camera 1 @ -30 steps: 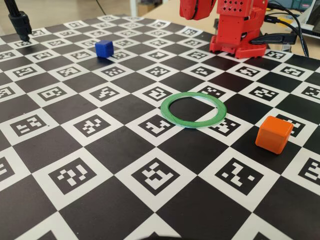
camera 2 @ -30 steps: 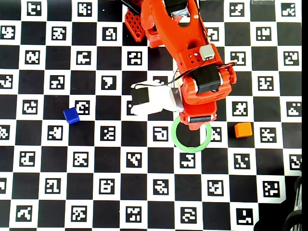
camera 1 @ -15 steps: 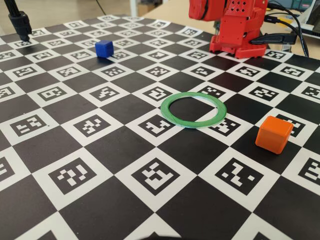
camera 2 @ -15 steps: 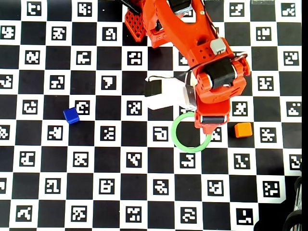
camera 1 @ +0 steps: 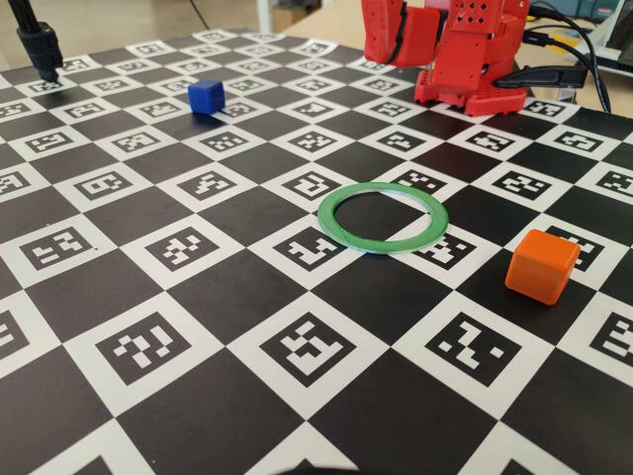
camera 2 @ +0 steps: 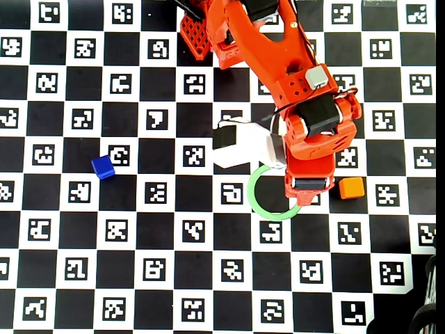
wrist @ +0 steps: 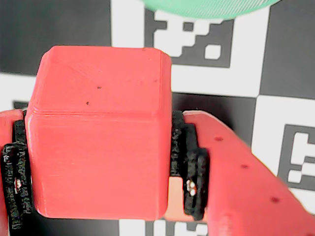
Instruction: Grab the red cube then put it in the green circle then put the blue cube on top and finally the orange cube on top
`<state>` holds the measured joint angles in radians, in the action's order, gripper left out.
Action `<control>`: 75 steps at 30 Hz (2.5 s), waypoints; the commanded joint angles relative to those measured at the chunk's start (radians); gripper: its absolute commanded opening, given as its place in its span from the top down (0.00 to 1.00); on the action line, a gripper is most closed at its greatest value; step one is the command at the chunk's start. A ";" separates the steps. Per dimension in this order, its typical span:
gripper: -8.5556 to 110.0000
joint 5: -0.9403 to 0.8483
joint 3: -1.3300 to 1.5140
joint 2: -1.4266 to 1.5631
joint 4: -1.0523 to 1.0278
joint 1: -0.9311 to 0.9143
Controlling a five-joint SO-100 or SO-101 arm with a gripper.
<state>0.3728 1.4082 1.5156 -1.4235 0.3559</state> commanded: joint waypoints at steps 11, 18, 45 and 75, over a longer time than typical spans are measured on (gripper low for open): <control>0.83 0.009 0.092 -0.017 0.149 0.023; 0.83 0.005 0.178 -0.035 0.232 0.023; 0.83 -0.048 0.344 -0.044 0.365 -0.038; 0.83 -0.005 0.368 -0.043 0.394 0.028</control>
<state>0.3651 1.8070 1.4481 -1.0262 0.3743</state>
